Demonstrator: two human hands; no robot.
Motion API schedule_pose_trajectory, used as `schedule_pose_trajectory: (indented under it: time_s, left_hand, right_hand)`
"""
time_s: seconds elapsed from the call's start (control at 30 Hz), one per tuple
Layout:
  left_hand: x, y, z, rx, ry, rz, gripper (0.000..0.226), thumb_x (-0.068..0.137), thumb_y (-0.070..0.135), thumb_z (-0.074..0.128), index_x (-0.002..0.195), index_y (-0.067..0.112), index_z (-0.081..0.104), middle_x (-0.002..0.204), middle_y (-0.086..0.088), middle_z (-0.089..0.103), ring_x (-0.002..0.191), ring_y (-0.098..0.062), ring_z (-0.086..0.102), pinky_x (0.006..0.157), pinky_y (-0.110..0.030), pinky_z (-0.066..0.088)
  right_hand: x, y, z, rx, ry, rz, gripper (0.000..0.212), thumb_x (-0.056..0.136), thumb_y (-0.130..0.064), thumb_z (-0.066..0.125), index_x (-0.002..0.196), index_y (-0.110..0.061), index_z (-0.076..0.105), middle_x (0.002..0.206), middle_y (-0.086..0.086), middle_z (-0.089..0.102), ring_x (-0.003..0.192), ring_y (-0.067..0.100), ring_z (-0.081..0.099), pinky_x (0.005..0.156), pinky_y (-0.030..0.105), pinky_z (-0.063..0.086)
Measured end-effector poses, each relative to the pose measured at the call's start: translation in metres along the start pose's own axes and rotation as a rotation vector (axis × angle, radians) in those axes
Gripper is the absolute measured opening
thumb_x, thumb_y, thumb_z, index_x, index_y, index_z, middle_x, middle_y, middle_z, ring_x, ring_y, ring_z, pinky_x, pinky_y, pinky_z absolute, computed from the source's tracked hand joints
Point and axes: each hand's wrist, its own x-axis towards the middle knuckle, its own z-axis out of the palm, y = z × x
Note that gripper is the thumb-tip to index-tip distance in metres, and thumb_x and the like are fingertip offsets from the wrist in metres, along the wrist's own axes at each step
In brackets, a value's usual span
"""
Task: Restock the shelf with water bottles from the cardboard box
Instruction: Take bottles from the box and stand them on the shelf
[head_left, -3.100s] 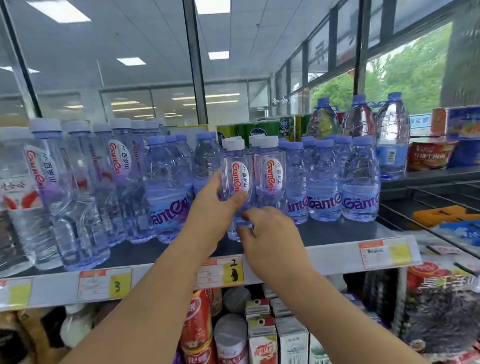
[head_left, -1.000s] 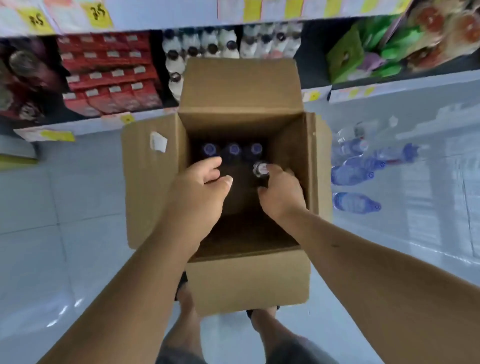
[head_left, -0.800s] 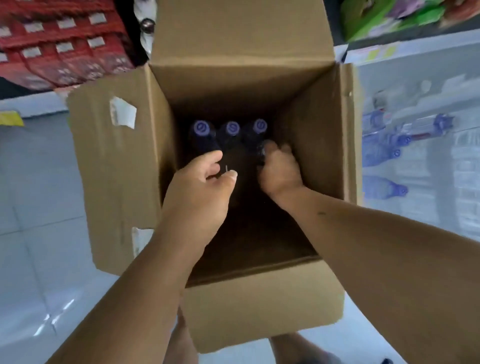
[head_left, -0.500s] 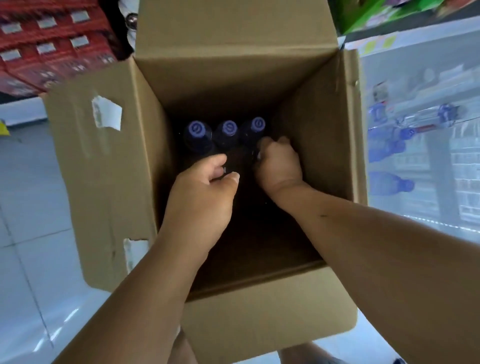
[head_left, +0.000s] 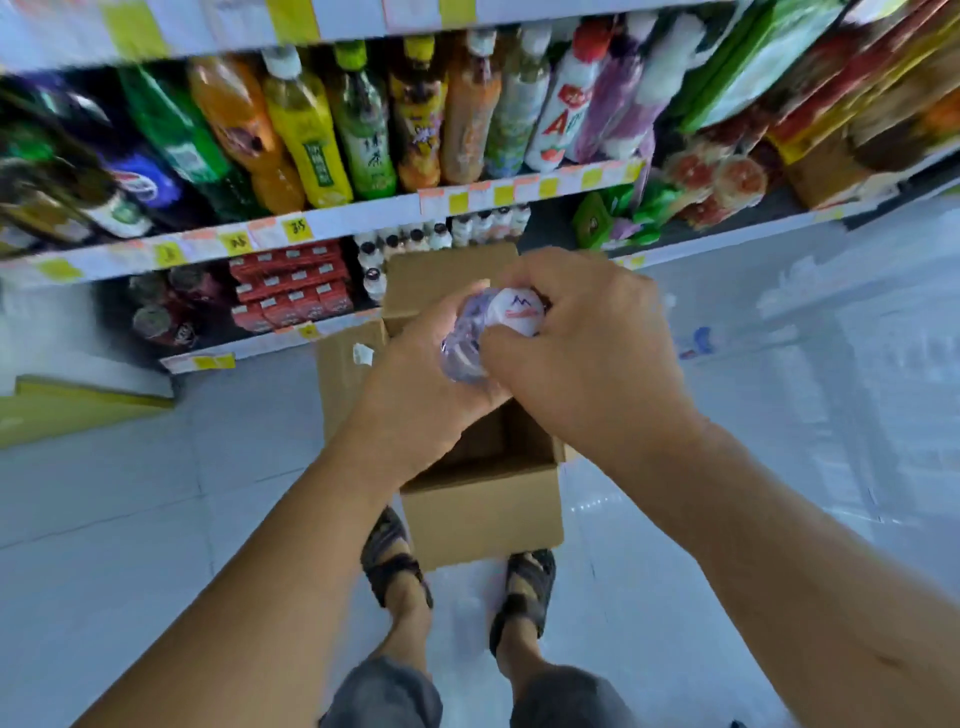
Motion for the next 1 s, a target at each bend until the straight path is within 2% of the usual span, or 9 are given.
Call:
schedule_pose_trajectory:
  time_s: [0.1,0.27,0.43,0.53,0.6,0.67,0.77,0.9,1.0]
  left_hand:
    - [-0.031,0.072,-0.004,0.050,0.057,0.133,0.064,0.076,0.009,0.075,0.134,0.026,0.054,0.119,0.009,0.069,0.111,-0.002,0.063,0.091,-0.030,0.054]
    - [-0.086,0.198,-0.015,-0.032,0.120,0.314,0.055,0.078,0.006,0.079,0.125,0.023,0.055,0.106,-0.004,0.073,0.097,-0.016,0.069,0.078,-0.032,0.056]
    - [-0.141,0.324,-0.022,-0.263,0.052,0.439,0.030,0.068,0.035,0.085,0.093,0.027,0.069,0.083,0.003,0.072,0.070,-0.019,0.069,0.054,-0.033,0.054]
    - [-0.165,0.385,-0.027,-0.354,0.012,0.483,0.076,0.045,0.047,0.093,0.112,0.018,0.073,0.120,-0.015,0.067,0.102,-0.036,0.068,0.086,-0.067,0.050]
    - [-0.177,0.415,-0.028,-0.313,-0.029,0.554,0.054,0.069,0.040,0.081,0.114,0.014,0.069,0.121,-0.022,0.063,0.105,-0.042,0.063,0.096,-0.079,0.030]
    - [-0.184,0.439,-0.027,-0.300,-0.036,0.574,0.031,0.078,0.037,0.071,0.102,0.018,0.073,0.101,-0.013,0.071,0.093,-0.031,0.067,0.091,-0.066,0.046]
    - [-0.193,0.466,-0.026,-0.237,0.060,0.609,0.033,0.080,0.040,0.064,0.105,0.019,0.069,0.082,0.003,0.075,0.077,-0.009,0.069,0.070,-0.032,0.056]
    - [-0.198,0.486,-0.032,0.053,0.008,0.687,0.034,0.080,0.034,0.070,0.113,0.029,0.066,0.103,0.004,0.074,0.101,-0.017,0.070,0.085,-0.037,0.052]
    - [-0.194,0.499,-0.041,0.066,0.032,0.727,0.046,0.072,0.028,0.073,0.117,0.028,0.063,0.101,-0.001,0.075,0.094,-0.020,0.072,0.075,-0.034,0.055]
  right_hand:
    - [-0.006,-0.056,-0.065,0.080,0.096,-0.120,0.025,0.067,-0.016,0.068,0.090,-0.009,0.073,0.080,0.009,0.069,0.075,0.024,0.061,0.064,0.036,0.046]
    - [-0.019,-0.134,-0.167,0.256,0.247,-0.249,0.033,0.083,-0.029,0.072,0.114,-0.018,0.070,0.092,-0.005,0.064,0.078,0.005,0.055,0.072,0.018,0.045]
    - [-0.048,-0.179,-0.239,0.428,0.259,-0.347,0.035,0.093,-0.042,0.060,0.124,-0.026,0.060,0.096,-0.011,0.062,0.087,0.008,0.061,0.075,0.036,0.054]
    - [-0.066,-0.203,-0.269,0.509,0.123,-0.418,0.027,0.092,-0.047,0.060,0.118,-0.044,0.054,0.102,-0.020,0.066,0.097,0.001,0.064,0.079,0.028,0.054]
    - [-0.073,-0.220,-0.288,0.544,0.082,-0.441,0.033,0.089,-0.048,0.062,0.121,-0.047,0.053,0.104,-0.023,0.069,0.096,-0.003,0.065,0.080,0.024,0.054]
    - [-0.073,-0.238,-0.305,0.565,0.097,-0.421,0.029,0.086,-0.045,0.068,0.113,-0.047,0.056,0.094,-0.017,0.071,0.079,0.001,0.065,0.072,0.029,0.055]
    - [-0.068,-0.262,-0.323,0.562,0.158,-0.385,0.029,0.082,-0.050,0.070,0.106,-0.042,0.057,0.082,-0.005,0.069,0.067,0.013,0.063,0.066,0.038,0.055]
    - [-0.059,-0.284,-0.331,0.564,0.247,-0.372,0.050,0.073,-0.057,0.077,0.111,-0.047,0.046,0.092,-0.021,0.066,0.077,0.000,0.064,0.064,0.026,0.053]
    - [-0.054,-0.302,-0.332,0.558,0.284,-0.357,0.055,0.068,-0.058,0.081,0.102,-0.058,0.038,0.100,-0.036,0.059,0.084,-0.010,0.061,0.067,0.021,0.050]
